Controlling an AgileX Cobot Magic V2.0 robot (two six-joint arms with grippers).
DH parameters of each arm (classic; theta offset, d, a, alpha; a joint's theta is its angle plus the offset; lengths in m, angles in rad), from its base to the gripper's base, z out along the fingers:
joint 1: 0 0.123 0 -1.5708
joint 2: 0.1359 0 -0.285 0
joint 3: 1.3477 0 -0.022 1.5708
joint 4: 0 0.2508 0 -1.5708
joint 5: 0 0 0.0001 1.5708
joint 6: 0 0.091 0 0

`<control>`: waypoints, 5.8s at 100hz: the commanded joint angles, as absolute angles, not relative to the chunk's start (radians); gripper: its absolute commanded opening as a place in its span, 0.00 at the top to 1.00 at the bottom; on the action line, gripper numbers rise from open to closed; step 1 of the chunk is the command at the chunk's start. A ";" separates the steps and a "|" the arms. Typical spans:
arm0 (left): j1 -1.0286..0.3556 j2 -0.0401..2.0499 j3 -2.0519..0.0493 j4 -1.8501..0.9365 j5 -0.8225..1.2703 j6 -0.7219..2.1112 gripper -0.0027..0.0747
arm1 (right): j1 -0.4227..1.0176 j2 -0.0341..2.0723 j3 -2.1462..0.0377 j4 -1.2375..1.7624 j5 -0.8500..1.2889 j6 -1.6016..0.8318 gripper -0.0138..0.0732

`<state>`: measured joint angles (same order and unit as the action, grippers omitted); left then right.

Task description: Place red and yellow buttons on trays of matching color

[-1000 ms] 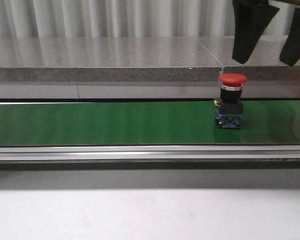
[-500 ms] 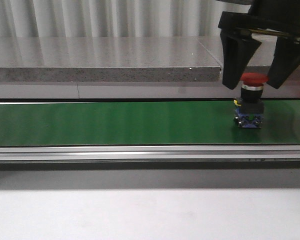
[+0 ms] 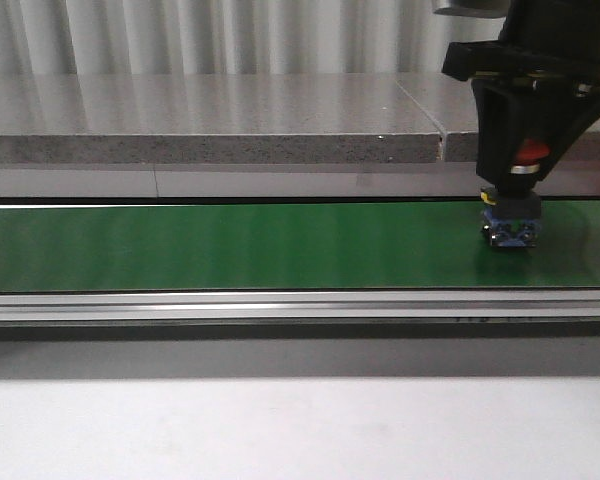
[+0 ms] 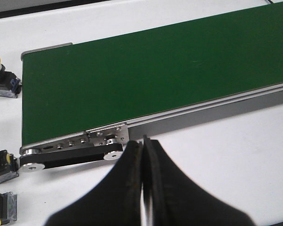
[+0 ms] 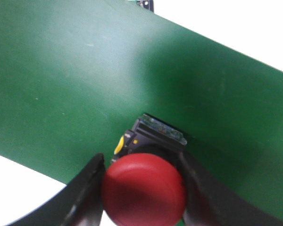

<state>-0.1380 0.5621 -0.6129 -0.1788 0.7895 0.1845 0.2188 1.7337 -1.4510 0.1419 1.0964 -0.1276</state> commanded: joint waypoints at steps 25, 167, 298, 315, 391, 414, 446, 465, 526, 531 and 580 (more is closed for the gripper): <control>-0.143 0.566 -0.642 -0.194 0.725 0.174 0.99 | 0.004 1.631 -1.603 0.135 1.127 -0.076 0.69; -0.143 0.566 -0.642 -0.194 0.725 0.174 0.99 | -0.424 2.024 -1.833 0.194 0.977 -0.076 0.69; -0.143 0.566 -0.642 -0.194 0.724 0.174 0.99 | -0.204 1.703 -1.648 0.076 0.980 -0.174 0.86; -0.143 0.566 -0.642 -0.194 0.724 0.174 0.99 | -0.128 1.595 -1.523 0.079 0.965 -0.174 0.92; -0.143 0.566 -0.642 -0.194 0.724 0.174 0.99 | -0.049 0.880 -0.883 0.091 0.669 -0.172 0.92; -0.143 0.566 -0.642 -0.194 0.711 0.174 0.99 | -0.049 0.665 -0.715 0.091 0.651 -0.172 0.92; -0.143 0.566 -0.642 -0.205 0.687 0.174 0.99 | -0.049 0.439 -0.564 0.091 0.649 -0.172 0.92; -0.143 0.584 -0.642 -0.209 0.687 0.174 0.99 | -0.049 0.419 -0.554 0.091 0.663 -0.172 0.92; 0.160 0.898 -0.844 -0.201 0.747 0.112 0.98 | -0.049 0.419 -0.554 0.091 0.665 -0.172 0.92; 0.177 0.923 -0.856 -0.190 0.765 0.112 0.95 | -0.049 0.419 -0.554 0.091 0.665 -0.172 0.92; 0.372 1.204 -1.008 -0.077 1.061 -0.068 0.31 | -0.049 0.419 -0.554 0.091 0.665 -0.172 0.92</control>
<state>0.3334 1.1619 -0.9496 -0.0785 0.9999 -0.0430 -0.0492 0.4151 -0.5301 0.0888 0.7278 -0.1648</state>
